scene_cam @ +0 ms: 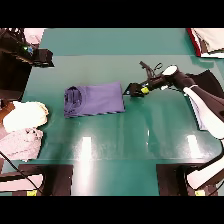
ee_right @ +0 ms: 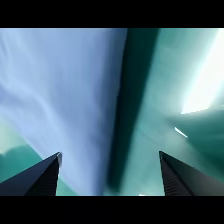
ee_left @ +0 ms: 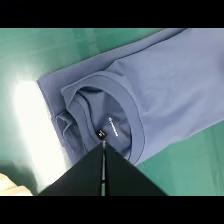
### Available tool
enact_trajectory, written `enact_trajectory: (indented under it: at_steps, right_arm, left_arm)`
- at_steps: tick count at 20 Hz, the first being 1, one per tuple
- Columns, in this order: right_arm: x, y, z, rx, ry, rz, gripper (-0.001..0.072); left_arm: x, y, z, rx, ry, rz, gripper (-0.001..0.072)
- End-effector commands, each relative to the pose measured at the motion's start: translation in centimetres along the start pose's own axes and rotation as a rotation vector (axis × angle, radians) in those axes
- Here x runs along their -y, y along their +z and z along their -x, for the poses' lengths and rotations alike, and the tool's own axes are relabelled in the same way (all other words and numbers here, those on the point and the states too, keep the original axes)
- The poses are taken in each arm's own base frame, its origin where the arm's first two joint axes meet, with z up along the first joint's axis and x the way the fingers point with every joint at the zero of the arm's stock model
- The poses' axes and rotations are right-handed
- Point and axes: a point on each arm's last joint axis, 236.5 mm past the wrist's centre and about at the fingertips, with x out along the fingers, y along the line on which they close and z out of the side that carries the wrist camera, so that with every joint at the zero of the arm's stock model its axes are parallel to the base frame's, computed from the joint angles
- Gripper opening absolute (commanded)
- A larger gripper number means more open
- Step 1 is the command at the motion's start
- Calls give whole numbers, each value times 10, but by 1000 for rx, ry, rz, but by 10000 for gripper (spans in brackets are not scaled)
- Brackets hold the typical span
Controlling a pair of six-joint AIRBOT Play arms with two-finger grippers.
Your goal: Fold the shirts.
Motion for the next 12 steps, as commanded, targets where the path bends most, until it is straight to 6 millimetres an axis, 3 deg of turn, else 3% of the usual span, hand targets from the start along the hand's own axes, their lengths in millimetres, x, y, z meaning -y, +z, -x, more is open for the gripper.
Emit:
enact_trajectory:
  at_steps: [1,5,6,8,9,12]
  right_arm:
    - [-30,5,-42,-35,107,-9,656]
    - [-71,-2,-94,-86,203,8,571]
    - [-77,-3,-102,-87,220,2,501]
    - [-82,-3,-112,-73,209,19,246]
    - [-84,-2,-113,-66,208,40,30]
    - [-89,9,-92,-32,209,98,18]
  left_arm:
    - [1,0,0,1,-5,0,22]
    - [1,-3,0,-12,-7,0,23]
    - [2,-4,0,-17,-7,0,23]
    - [2,-5,0,-23,-8,0,22]
    - [2,-5,0,-22,-8,0,23]
    - [2,-6,0,-25,-8,-1,23]
